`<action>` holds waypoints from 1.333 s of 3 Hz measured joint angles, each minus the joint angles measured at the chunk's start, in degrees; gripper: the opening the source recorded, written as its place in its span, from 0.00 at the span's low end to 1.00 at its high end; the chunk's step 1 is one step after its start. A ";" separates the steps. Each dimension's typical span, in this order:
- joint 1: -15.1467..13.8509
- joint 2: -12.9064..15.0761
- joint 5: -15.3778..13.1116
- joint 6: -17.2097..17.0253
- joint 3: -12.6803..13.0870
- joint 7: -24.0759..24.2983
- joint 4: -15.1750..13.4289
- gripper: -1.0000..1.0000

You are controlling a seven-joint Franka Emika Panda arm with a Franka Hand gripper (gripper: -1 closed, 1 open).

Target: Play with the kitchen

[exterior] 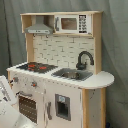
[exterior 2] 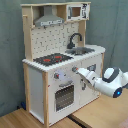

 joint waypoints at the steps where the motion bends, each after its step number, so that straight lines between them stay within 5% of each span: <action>1: 0.05 -0.02 0.00 -0.83 -0.27 -5.11 2.52 1.00; 4: -1.62 -0.42 -0.51 -2.72 1.60 -21.02 12.61 1.00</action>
